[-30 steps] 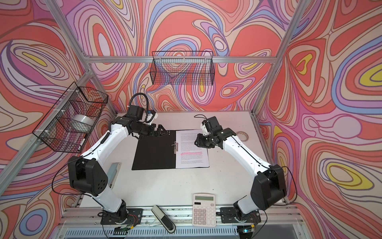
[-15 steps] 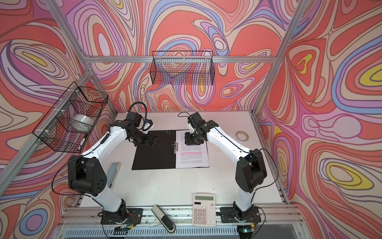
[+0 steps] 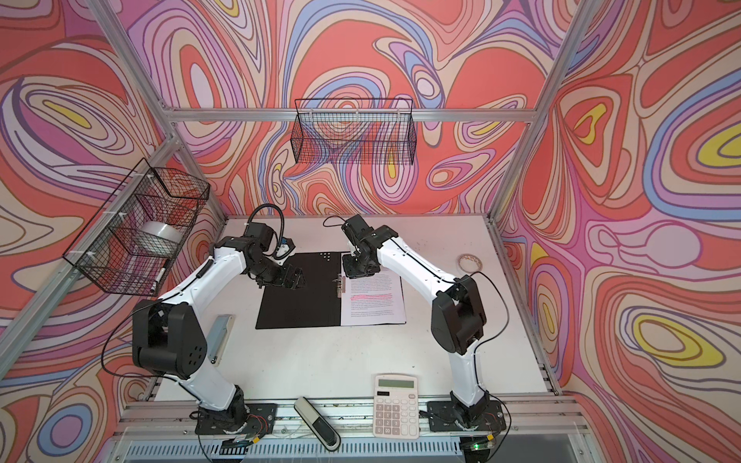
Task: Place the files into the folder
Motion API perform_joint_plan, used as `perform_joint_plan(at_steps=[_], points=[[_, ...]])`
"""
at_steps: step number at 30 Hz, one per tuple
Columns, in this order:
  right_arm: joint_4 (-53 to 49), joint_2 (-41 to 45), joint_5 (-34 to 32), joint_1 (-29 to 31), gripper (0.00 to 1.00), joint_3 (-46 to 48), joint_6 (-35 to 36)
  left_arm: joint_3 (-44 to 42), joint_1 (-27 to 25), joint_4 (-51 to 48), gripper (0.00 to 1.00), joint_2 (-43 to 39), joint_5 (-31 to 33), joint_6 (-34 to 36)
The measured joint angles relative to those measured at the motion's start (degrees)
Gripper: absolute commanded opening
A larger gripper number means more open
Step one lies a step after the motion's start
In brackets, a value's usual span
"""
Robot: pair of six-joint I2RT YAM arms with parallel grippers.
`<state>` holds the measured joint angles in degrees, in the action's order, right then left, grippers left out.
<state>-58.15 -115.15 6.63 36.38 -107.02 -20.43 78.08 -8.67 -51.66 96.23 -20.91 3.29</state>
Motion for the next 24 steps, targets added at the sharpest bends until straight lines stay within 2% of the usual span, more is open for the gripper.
perform_joint_plan(at_steps=[10, 24], points=[[-4.5, -10.7, -0.3, 1.9, 0.31, -11.1, -0.4, 0.0, 0.0, 0.1, 0.96, 4.9, 1.2, 1.4], [-3.8, -17.9, 0.2, 2.7, 0.30, -20.0, -1.2, 0.0, 0.0, 0.9, 0.93, 9.4, 1.0, 1.4]])
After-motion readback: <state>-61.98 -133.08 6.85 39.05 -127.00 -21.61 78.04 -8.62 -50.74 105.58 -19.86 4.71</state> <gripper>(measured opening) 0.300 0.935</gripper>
